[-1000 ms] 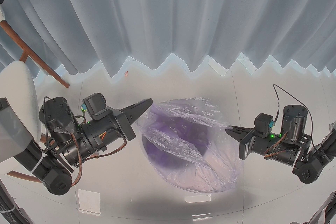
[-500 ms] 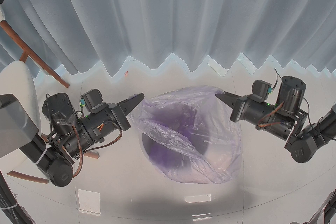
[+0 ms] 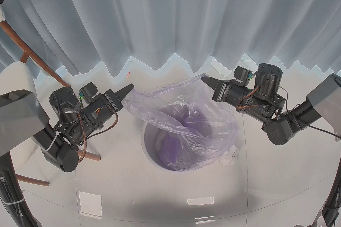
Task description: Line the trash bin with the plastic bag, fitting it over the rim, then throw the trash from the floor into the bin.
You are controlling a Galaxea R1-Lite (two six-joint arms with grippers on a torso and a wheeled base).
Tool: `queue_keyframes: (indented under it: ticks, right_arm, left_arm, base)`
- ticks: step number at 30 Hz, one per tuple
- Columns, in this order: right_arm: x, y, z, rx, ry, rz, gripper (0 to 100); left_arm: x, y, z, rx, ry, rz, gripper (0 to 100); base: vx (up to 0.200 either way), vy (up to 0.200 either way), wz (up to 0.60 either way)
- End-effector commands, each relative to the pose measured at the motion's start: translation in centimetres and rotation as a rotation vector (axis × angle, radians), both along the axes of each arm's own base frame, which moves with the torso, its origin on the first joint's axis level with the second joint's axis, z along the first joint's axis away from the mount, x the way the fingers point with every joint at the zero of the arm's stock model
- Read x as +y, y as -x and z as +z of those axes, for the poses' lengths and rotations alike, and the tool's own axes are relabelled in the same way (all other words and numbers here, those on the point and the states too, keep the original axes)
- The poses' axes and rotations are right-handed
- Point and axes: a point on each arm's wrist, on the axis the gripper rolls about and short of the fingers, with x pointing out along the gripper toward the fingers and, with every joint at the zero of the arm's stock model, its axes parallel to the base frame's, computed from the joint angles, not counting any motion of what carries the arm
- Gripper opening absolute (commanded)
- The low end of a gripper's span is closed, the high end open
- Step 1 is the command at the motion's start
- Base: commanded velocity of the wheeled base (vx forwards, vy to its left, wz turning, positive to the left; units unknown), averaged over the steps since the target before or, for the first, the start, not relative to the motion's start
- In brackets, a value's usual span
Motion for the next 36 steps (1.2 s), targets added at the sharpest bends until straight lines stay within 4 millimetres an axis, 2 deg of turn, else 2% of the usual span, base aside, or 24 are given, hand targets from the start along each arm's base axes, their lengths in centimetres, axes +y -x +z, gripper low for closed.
queue_keyframes:
  ticks: [1,10,12,19,22,26,27,29,32,33,34,35,36]
  right_arm:
    - [0.0,-2.6,-2.3,0.022,0.006,-0.026,0]
    - [-1.3,-5.2,-3.8,0.048,-0.012,-0.079,0]
    - [-1.6,-5.9,-5.0,0.060,-0.007,-0.093,0]
    - [-1.8,-6.8,-7.4,0.088,0.007,-0.122,0]
    - [-1.8,-6.8,-7.4,0.074,0.001,-0.122,0]
    - [-1.9,-6.7,-6.3,0.025,-0.018,-0.120,0]
    - [-2.0,-6.6,-5.5,-0.005,-0.031,-0.119,100]
    - [-2.1,-6.3,-4.4,-0.035,-0.046,-0.122,100]
    - [-2.8,-4.7,-1.4,-0.035,-0.116,-0.121,100]
    - [-2.8,-4.5,-1.2,-0.032,-0.121,-0.121,100]
    - [-3.4,-2.9,1.2,0.007,-0.206,-0.110,100]
    - [-3.5,-2.4,1.9,0.015,-0.221,-0.107,100]
    - [-4.1,-1.1,3.2,0.062,-0.242,-0.108,100]
  left_arm:
    - [1.4,-2.6,-2.4,0.041,-0.002,0.057,0]
    - [1.6,-4.2,-5.3,0.100,-0.016,0.074,0]
    - [1.5,-4.5,-6.7,0.130,-0.024,0.074,0]
    - [1.5,-4.9,-8.6,0.172,-0.037,0.077,0]
    - [1.5,-5.0,-9.2,0.187,-0.040,0.078,0]
    - [1.6,-5.0,-9.4,0.193,-0.042,0.079,0]
    - [1.6,-5.0,-9.4,0.193,-0.042,0.079,0]
    - [1.6,-4.9,-9.4,0.194,-0.042,0.079,0]
    - [1.8,-5.0,-9.4,0.193,-0.044,0.084,0]
    - [1.9,-5.0,-9.4,0.193,-0.043,0.085,0]
    - [2.2,-5.1,-9.3,0.190,-0.043,0.090,0]
    - [2.3,-5.1,-9.2,0.188,-0.042,0.092,0]
    - [2.5,-5.1,-9.1,0.188,-0.041,0.093,0]
  base:
    - [0.000,0.000,0.00]
    - [0.000,0.000,0.00]
    - [0.000,0.000,0.00]
    - [0.000,0.000,0.00]
    - [0.000,0.000,0.00]
    - [0.000,0.000,0.00]
    - [0.000,0.000,0.00]
    - [0.000,0.000,0.00]
    - [0.000,0.000,0.00]
    - [0.000,0.000,0.00]
    - [0.000,0.000,0.00]
    - [0.000,0.000,0.00]
    - [0.000,0.000,0.00]
